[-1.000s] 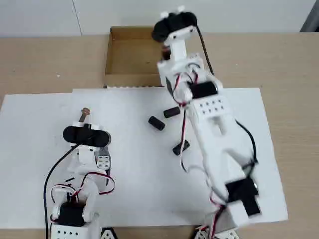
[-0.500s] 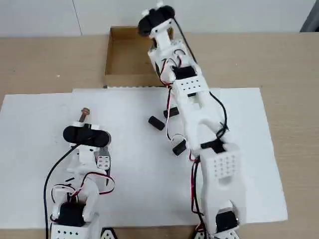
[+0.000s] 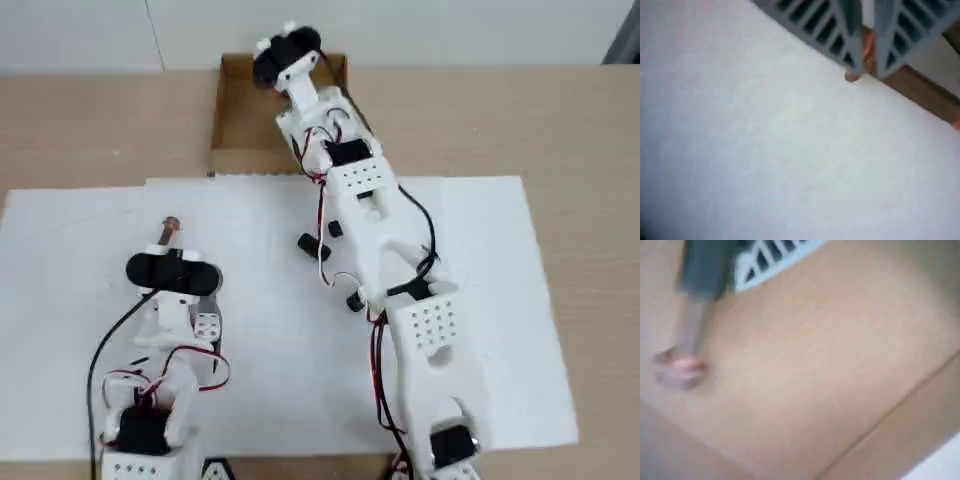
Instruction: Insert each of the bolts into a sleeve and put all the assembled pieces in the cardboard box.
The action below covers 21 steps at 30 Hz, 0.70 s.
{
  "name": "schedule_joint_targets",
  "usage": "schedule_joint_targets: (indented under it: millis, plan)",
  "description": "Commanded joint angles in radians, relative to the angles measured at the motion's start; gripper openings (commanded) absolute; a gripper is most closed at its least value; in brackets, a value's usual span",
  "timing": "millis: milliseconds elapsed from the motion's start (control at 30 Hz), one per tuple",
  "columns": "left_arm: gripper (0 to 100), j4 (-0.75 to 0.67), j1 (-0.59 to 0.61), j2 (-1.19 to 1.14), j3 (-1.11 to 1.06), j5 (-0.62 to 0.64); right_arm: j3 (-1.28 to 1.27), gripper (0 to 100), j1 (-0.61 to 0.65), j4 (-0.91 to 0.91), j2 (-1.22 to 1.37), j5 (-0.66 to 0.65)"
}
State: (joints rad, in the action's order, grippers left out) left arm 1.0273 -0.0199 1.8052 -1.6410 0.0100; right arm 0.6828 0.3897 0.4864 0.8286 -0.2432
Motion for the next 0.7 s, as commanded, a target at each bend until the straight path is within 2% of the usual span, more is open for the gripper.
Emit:
schedule_joint_targets:
  millis: [0,233,667]
  plan:
    - [1,0.002,0.003,0.008,0.004,-0.005,0.052,13.4,0.008,0.008,-0.03,-0.009]
    - [1,0.002,0.003,0.008,0.004,-0.005,0.054,13.3,0.01,0.065,-0.099,-0.006]
    - [1,0.002,0.003,0.008,0.004,-0.005,0.054,13.3,0.008,0.558,-0.4,-0.005]
